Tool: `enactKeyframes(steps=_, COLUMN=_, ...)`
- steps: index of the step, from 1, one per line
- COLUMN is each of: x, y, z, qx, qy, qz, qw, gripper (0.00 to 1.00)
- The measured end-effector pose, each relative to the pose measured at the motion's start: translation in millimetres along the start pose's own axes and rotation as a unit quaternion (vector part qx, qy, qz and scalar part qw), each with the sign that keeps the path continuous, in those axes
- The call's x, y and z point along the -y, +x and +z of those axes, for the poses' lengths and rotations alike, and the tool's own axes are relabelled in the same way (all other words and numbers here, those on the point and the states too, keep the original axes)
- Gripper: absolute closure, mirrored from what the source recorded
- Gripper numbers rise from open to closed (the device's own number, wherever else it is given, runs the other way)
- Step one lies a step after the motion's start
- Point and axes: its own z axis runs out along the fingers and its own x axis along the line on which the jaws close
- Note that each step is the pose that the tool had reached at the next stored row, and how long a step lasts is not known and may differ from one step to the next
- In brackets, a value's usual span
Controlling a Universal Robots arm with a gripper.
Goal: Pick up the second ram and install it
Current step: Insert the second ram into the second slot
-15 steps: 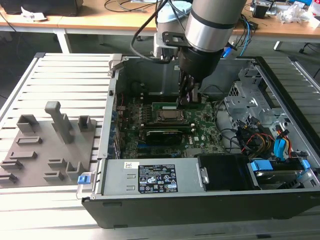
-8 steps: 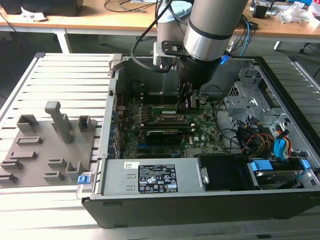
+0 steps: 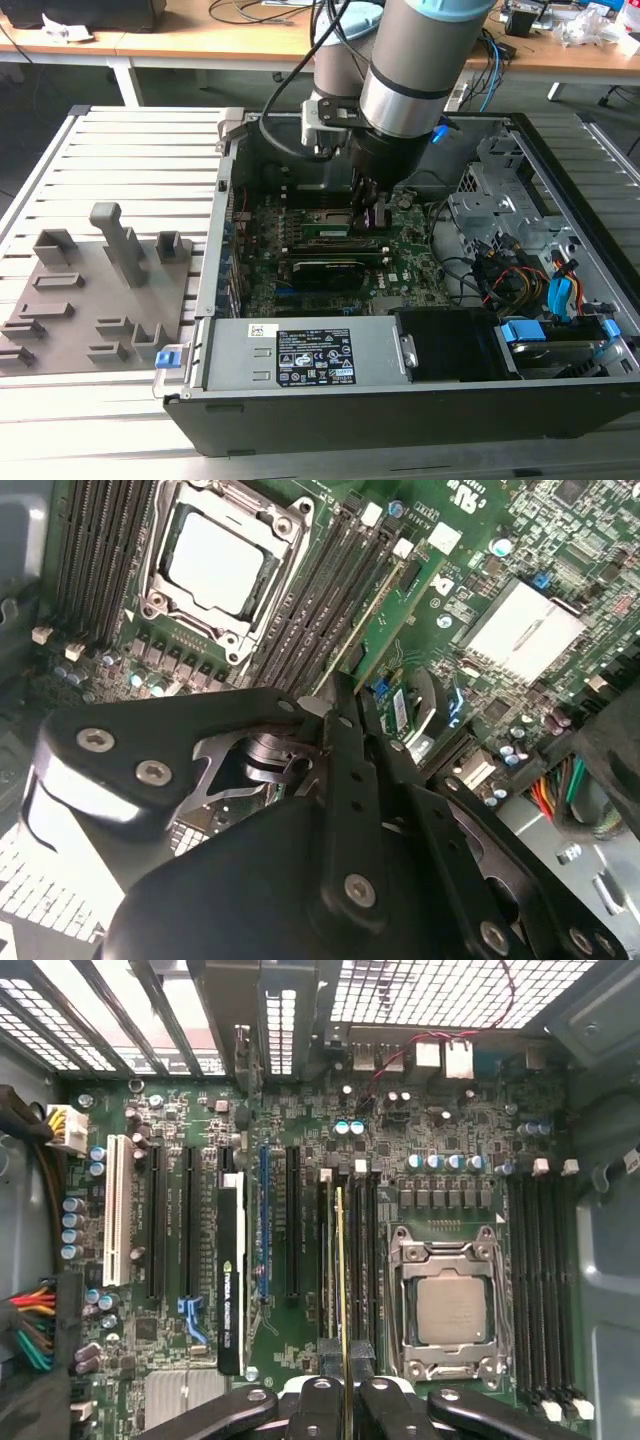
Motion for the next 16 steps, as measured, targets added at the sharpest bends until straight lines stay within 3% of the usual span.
enactKeyframes(steps=5, x=-7.4, y=-11.0, z=20.2, qx=0.0002, qy=0.0001, qz=0.000, qw=1.0000, gripper=0.87)
enactKeyframes(steps=8, x=-9.2, y=-13.3, z=29.9, qx=0.0000, qy=0.0000, qz=0.000, qw=1.0000, gripper=0.87)
enactKeyframes(steps=11, x=-7.9, y=-12.6, z=44.9, qx=0.0000, qy=0.0000, qz=0.000, qw=1.0000, gripper=0.87)
enactKeyframes(steps=16, x=-8.2, y=-14.6, z=50.0, qx=0.0000, qy=0.0001, qz=0.000, qw=1.0000, gripper=0.87)
